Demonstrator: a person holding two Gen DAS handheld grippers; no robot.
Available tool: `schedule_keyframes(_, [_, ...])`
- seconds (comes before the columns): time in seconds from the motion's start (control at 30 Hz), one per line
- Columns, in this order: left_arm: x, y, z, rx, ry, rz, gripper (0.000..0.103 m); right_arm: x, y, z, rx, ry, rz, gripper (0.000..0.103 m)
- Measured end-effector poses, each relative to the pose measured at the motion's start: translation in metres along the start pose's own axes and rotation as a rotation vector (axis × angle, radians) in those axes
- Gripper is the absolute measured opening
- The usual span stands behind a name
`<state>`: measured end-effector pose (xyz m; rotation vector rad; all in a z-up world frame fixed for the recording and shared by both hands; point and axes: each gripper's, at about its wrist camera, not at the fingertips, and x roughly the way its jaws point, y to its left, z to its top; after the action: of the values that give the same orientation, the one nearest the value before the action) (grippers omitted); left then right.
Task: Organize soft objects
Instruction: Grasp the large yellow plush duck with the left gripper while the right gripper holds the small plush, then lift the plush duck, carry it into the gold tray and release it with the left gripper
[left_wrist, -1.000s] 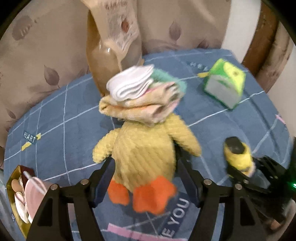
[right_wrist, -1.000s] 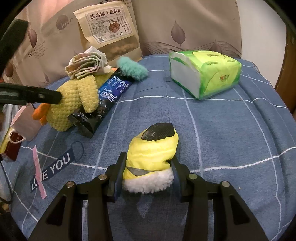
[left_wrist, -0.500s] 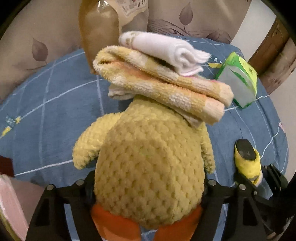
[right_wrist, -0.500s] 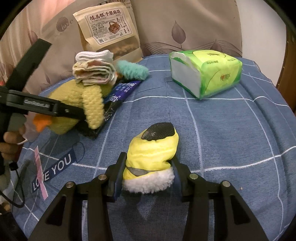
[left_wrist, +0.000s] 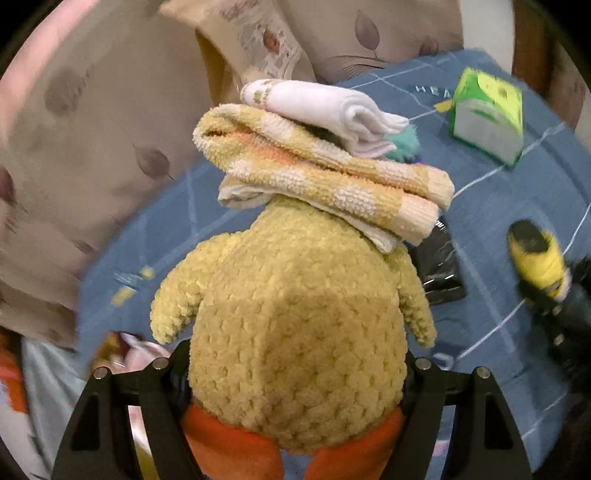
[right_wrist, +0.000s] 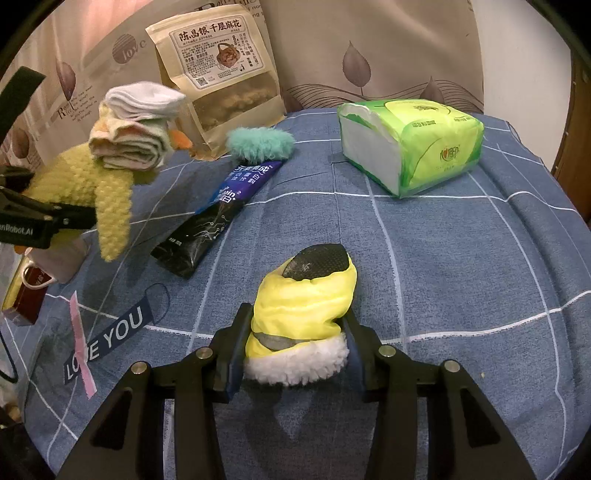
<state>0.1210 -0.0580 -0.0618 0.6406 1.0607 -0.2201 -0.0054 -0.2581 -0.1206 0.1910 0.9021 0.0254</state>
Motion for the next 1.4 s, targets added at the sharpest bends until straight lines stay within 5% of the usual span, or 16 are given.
schedule_keyframes(0.27, [0.001,-0.008,-0.001,0.074,0.008,0.103,0.079,0.0,0.0,0.0,0.002,0.0,0.001,0.043])
schedule_keyframes(0.8, [-0.046,0.013,-0.002,0.011,-0.074,0.09,0.079,0.0,0.0,0.0,0.003,0.0,0.0,0.043])
schedule_keyframes(1.4, [-0.068,0.152,-0.061,-0.292,-0.053,0.135,0.079,0.0,0.001,-0.001,0.001,0.0,-0.005,0.043])
